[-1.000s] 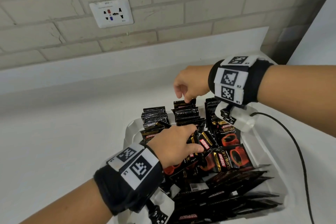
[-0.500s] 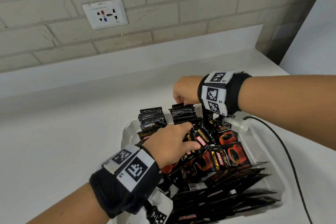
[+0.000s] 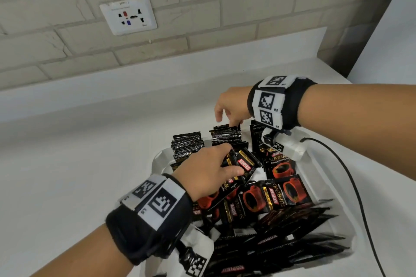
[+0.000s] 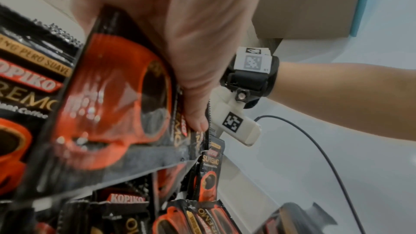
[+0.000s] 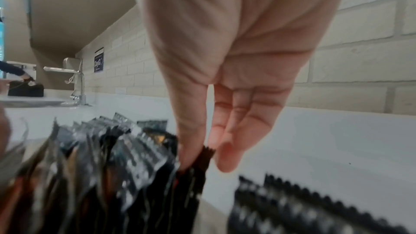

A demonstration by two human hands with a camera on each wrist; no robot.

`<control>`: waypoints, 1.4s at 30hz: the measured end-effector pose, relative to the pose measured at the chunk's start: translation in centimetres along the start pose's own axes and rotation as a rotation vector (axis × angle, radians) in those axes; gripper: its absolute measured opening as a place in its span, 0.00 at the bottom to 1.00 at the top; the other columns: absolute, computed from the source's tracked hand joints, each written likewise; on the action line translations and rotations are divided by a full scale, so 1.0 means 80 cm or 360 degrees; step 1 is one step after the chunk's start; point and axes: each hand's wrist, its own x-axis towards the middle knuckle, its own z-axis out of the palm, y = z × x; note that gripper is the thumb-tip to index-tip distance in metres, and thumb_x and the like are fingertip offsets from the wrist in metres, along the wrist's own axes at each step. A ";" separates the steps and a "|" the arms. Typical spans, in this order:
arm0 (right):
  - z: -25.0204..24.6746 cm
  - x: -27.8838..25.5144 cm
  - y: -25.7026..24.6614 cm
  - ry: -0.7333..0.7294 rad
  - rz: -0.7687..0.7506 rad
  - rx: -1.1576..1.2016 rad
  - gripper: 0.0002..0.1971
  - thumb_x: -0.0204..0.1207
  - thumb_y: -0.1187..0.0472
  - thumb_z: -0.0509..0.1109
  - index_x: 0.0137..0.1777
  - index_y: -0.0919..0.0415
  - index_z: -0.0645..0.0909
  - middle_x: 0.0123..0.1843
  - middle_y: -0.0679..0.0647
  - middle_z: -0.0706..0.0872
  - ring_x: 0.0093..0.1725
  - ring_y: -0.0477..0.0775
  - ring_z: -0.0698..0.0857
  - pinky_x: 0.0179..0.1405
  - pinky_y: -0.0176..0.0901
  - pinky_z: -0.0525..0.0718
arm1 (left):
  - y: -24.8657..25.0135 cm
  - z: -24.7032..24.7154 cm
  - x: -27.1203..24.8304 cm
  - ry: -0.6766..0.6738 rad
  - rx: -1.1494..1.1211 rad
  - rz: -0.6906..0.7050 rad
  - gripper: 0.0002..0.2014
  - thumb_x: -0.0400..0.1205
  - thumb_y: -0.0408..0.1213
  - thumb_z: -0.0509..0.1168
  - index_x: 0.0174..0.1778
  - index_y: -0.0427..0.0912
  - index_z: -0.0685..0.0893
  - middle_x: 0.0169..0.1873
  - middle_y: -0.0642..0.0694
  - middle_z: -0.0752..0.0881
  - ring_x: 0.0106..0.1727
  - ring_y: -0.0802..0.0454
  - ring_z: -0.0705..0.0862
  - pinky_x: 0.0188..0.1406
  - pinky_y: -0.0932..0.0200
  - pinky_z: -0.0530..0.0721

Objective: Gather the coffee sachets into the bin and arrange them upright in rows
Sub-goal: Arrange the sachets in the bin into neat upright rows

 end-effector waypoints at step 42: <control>0.081 -0.155 -0.019 0.0316 -0.0089 0.2197 0.11 0.75 0.71 0.68 0.53 0.56 0.80 0.45 0.52 0.87 0.36 0.48 0.85 0.19 0.29 0.78 | 0.038 -0.001 -0.011 0.0729 -0.2064 -0.0074 0.16 0.77 0.39 0.67 0.59 0.38 0.80 0.43 0.42 0.90 0.39 0.47 0.90 0.36 0.53 0.89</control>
